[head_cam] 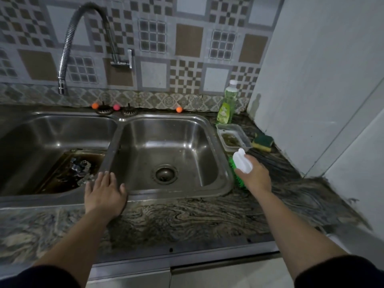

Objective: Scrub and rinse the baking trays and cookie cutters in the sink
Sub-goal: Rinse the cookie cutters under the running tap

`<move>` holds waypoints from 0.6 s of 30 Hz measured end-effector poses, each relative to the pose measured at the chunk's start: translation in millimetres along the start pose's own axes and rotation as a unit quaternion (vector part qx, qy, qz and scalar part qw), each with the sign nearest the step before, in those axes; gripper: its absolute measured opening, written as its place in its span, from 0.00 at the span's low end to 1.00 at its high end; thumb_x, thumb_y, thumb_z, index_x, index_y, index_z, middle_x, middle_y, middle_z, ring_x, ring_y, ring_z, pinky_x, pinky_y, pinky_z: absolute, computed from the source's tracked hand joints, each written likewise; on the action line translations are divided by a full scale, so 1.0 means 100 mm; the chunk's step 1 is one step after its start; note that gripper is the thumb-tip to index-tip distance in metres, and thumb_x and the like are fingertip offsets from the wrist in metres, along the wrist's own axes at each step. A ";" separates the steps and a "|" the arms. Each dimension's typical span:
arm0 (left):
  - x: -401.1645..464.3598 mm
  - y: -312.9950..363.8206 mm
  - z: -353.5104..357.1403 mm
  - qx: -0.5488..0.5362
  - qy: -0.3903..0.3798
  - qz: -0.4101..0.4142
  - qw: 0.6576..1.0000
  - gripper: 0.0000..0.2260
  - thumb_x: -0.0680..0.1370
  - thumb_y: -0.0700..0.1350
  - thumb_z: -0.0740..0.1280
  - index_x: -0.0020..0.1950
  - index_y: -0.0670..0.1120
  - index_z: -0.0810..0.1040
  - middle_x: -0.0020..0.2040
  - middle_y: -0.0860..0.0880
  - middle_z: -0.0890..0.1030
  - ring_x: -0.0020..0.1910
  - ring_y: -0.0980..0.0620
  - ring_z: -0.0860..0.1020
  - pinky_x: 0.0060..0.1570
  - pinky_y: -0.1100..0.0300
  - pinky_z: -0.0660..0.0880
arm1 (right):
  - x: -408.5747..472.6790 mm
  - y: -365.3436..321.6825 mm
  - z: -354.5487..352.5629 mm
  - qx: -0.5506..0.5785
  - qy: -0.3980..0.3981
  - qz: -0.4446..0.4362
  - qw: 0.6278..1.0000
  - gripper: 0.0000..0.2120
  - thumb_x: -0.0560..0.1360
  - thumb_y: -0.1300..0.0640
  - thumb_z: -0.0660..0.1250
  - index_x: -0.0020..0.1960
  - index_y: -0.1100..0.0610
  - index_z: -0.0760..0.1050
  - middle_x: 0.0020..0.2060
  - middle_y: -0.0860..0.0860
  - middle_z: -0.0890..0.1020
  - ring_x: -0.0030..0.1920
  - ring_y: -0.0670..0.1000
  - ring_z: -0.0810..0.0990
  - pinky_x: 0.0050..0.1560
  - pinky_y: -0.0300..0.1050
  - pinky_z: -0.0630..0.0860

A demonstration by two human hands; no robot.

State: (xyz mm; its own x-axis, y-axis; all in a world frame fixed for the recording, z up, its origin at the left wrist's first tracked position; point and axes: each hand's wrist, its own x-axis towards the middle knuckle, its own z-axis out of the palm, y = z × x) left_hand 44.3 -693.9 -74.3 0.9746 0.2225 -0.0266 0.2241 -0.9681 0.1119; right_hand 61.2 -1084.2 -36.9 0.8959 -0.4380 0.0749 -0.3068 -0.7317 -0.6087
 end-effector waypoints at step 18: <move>0.68 -0.66 -0.98 -0.249 0.179 0.029 0.952 0.26 0.82 0.52 0.55 0.79 0.51 0.51 0.75 0.45 0.62 0.73 0.44 0.61 0.67 0.45 0.64 | -0.14 -1.88 0.87 -0.143 -0.020 -0.244 0.959 0.24 0.75 0.41 0.65 0.69 0.42 0.69 0.69 0.51 0.69 0.68 0.56 0.64 0.66 0.52 0.66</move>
State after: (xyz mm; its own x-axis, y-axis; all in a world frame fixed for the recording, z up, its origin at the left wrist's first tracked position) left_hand 95.9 -603.7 13.5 0.9032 0.2821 0.3236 0.0568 -0.8257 0.5613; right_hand 134.3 -895.2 8.2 0.9653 0.0087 0.2610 0.0808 -0.9603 -0.2670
